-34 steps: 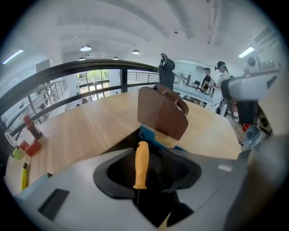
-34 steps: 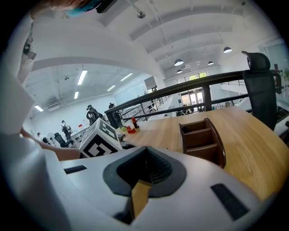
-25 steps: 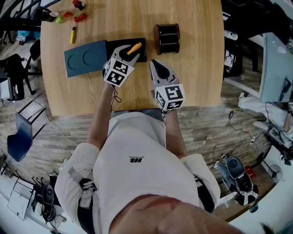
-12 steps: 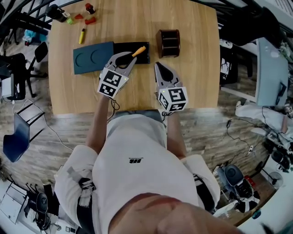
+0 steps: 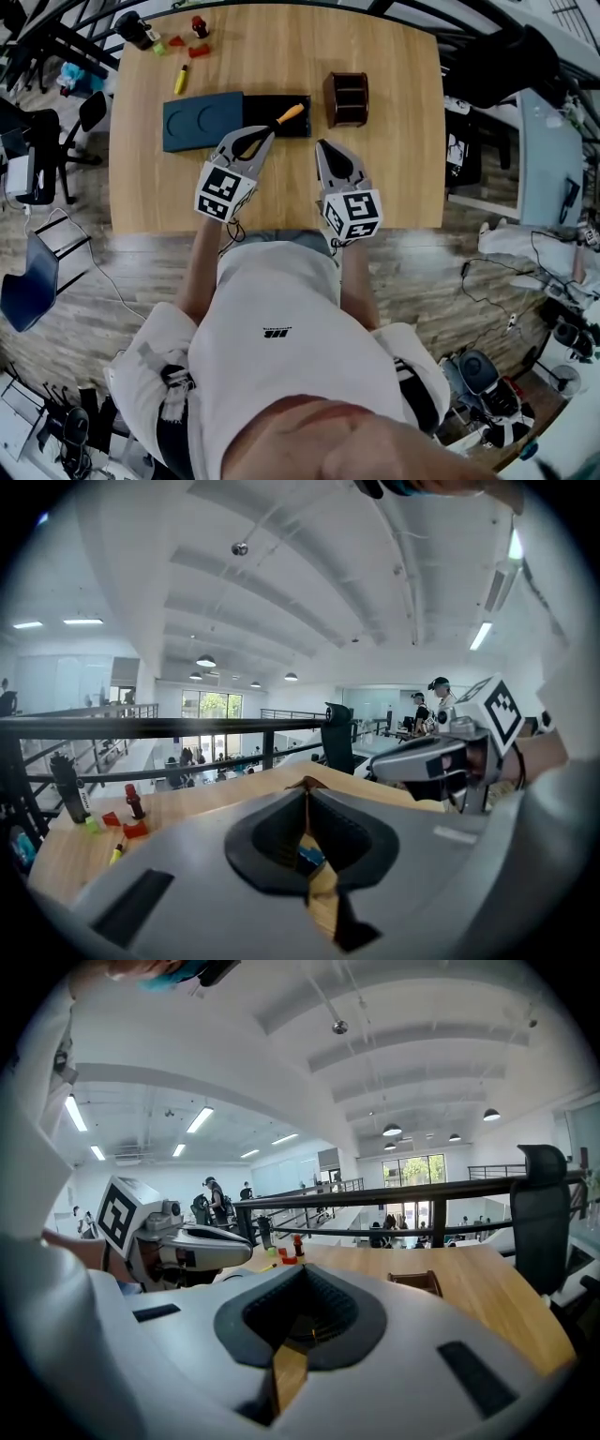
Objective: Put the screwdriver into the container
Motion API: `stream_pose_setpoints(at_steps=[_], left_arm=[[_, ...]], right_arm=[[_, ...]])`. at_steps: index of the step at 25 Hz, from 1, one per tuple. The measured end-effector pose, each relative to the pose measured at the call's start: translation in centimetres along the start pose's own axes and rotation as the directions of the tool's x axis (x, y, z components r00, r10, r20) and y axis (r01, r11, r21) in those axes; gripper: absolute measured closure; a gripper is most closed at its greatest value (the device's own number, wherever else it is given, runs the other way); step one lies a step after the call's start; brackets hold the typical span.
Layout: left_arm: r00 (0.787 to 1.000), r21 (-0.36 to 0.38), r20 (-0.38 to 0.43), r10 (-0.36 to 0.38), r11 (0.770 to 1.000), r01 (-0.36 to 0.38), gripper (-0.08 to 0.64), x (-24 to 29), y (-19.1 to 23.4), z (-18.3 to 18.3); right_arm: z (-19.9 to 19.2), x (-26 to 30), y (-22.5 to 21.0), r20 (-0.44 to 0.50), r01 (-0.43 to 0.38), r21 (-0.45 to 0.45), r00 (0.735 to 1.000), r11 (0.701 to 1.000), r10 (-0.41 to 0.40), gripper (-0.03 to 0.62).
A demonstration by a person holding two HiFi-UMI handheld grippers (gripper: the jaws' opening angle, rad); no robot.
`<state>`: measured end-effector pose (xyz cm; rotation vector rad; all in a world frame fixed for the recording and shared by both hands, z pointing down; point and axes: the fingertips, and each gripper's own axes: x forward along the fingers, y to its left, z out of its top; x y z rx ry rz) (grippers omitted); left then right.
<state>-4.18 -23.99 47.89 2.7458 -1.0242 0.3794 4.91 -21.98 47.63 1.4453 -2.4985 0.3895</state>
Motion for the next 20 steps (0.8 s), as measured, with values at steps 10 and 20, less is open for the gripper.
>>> stream_pose_setpoints(at_steps=[10,20], left_arm=[[1.0,0.014,0.01,-0.006,1.0,0.006,0.546,-0.8,-0.9,0.4],[1.0,0.019,0.017,-0.018,1.0,0.018,0.546,-0.1,-0.6,0.6]], right_arm=[[0.3,-1.1,0.6,0.009,0.004,-0.006,1.0,1.0,-0.004,0.597],[0.8,-0.8,0.0,0.012,0.01,-0.013,1.0,1.0,-0.01,0.597]])
